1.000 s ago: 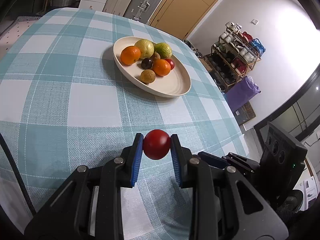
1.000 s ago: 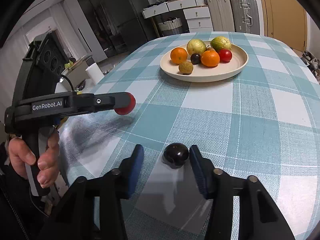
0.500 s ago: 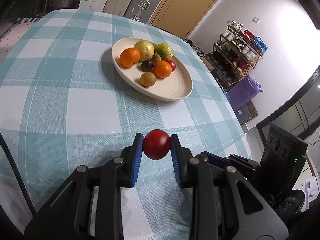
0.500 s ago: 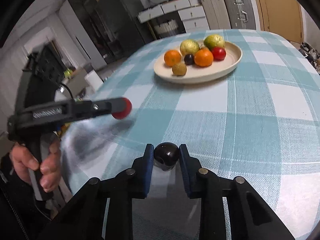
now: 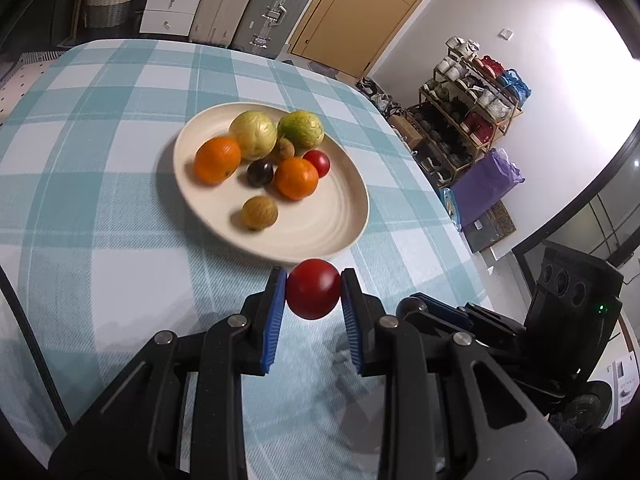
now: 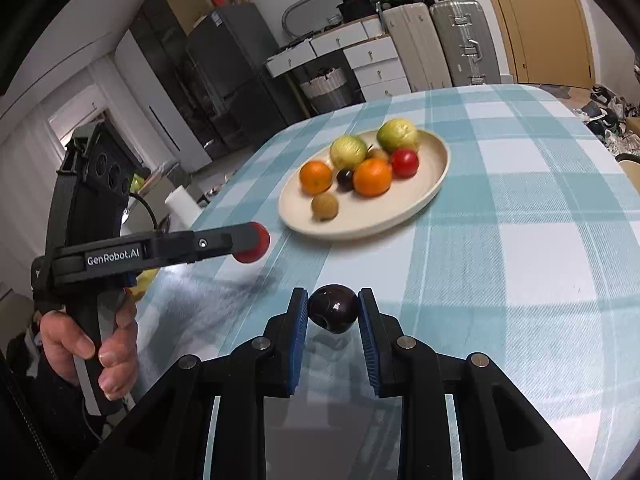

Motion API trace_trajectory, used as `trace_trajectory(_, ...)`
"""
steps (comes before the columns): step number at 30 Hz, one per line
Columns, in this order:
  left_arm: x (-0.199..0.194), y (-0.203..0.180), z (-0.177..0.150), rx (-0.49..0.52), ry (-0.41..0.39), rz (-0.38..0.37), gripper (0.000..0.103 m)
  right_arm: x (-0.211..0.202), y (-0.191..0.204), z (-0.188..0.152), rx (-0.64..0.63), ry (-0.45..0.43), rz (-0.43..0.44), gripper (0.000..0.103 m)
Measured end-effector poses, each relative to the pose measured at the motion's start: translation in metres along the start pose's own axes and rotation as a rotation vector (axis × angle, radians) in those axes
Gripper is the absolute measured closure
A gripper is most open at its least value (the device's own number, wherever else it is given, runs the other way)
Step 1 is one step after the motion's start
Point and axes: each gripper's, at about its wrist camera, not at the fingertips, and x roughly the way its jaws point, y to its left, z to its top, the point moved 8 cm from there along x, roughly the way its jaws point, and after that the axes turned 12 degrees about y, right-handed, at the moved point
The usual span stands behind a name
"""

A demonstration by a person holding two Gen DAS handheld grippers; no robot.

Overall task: Organize fruits
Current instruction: 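Carry the tomato and plum onto the cream plate and open both tools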

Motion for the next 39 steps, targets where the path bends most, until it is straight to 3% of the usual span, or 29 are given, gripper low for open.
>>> trace_trajectory(14,0.037,-0.007,0.055,0.012,0.035,0.065,0.078,-0.001,-0.024,0.063,0.068,-0.038,0.114,0.077)
trace_trajectory(25,0.062,-0.006,0.071,0.014,0.084,0.057,0.078,0.026,-0.047,0.105,0.110,-0.019,0.103,0.077)
trace_trajectory(39,0.080,-0.004,0.078,0.014,0.100,0.064,0.079,0.055,-0.065,0.117,0.145,0.029,0.051,0.077)
